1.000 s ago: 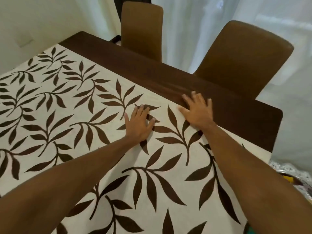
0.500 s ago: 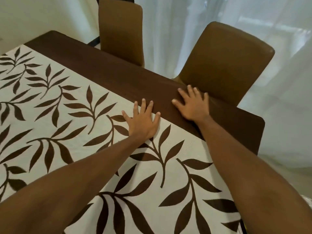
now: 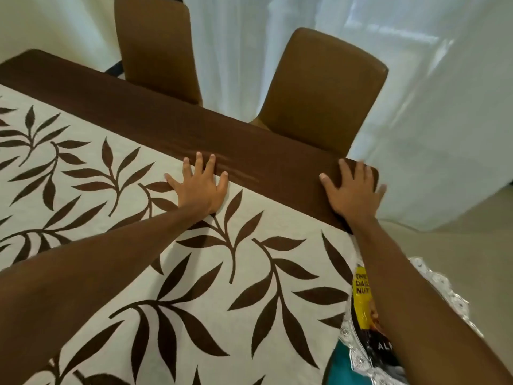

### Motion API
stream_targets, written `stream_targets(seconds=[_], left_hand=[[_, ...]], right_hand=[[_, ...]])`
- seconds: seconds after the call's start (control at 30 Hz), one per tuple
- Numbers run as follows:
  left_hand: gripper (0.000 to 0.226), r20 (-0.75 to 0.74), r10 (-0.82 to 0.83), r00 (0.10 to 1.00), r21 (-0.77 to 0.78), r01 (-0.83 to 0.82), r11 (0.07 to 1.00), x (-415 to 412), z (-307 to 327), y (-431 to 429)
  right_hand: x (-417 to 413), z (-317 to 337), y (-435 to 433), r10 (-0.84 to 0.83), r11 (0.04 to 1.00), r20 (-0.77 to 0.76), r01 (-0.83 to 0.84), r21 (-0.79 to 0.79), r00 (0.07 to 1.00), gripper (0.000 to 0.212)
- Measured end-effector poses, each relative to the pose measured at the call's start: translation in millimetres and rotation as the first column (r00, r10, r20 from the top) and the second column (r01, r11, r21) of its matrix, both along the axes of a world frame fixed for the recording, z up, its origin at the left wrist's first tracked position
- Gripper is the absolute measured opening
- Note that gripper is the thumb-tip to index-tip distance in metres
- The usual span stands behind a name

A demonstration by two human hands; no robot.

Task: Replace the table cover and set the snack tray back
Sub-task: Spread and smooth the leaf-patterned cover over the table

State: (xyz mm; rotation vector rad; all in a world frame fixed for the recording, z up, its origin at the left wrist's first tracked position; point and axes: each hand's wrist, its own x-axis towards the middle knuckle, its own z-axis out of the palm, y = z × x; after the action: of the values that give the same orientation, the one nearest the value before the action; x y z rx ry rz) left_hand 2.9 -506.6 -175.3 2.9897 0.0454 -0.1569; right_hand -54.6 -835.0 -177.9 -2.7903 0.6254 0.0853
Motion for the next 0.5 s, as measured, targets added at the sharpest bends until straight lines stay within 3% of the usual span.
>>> stream_targets(seconds=[0.07, 0.13, 0.2, 0.3, 0.4, 0.5], left_hand=[[0.069, -0.006, -0.007, 1.000, -0.017, 0.007, 1.000, -4, 2, -3], [0.069, -0.013, -0.027, 1.000, -0.017, 0.027, 0.999, -15, 5, -11], [0.068, -0.021, -0.090, 0.996, -0.015, 0.090, 0.996, -36, 8, -27], [0.067, -0.014, -0.239, 0.971, -0.026, 0.238, 0.971, -89, 9, -46], [0.067, 0.000, -0.362, 0.932, -0.044, 0.361, 0.931, -155, 6, -47], [0.067, -0.002, -0.441, 0.897, -0.051, 0.441, 0.896, -233, 5, -34]], right_hand=[[-12, 11, -19, -0.169, 0.982, -0.022, 0.170, 0.078, 0.985, 0.077], [-35, 19, 0, -0.019, 1.000, 0.126, 0.021, -0.019, 0.992, 0.071], [-69, 24, 39, 0.185, 0.982, 0.257, -0.188, -0.013, 0.948, 0.064], [-129, 14, 89, 0.314, 0.943, 0.218, -0.330, 0.041, 0.924, 0.059], [-176, -4, 98, 0.270, 0.962, 0.182, -0.271, -0.024, 0.945, 0.054], [-210, -3, 94, 0.125, 0.989, 0.191, -0.137, 0.051, 0.974, 0.053]])
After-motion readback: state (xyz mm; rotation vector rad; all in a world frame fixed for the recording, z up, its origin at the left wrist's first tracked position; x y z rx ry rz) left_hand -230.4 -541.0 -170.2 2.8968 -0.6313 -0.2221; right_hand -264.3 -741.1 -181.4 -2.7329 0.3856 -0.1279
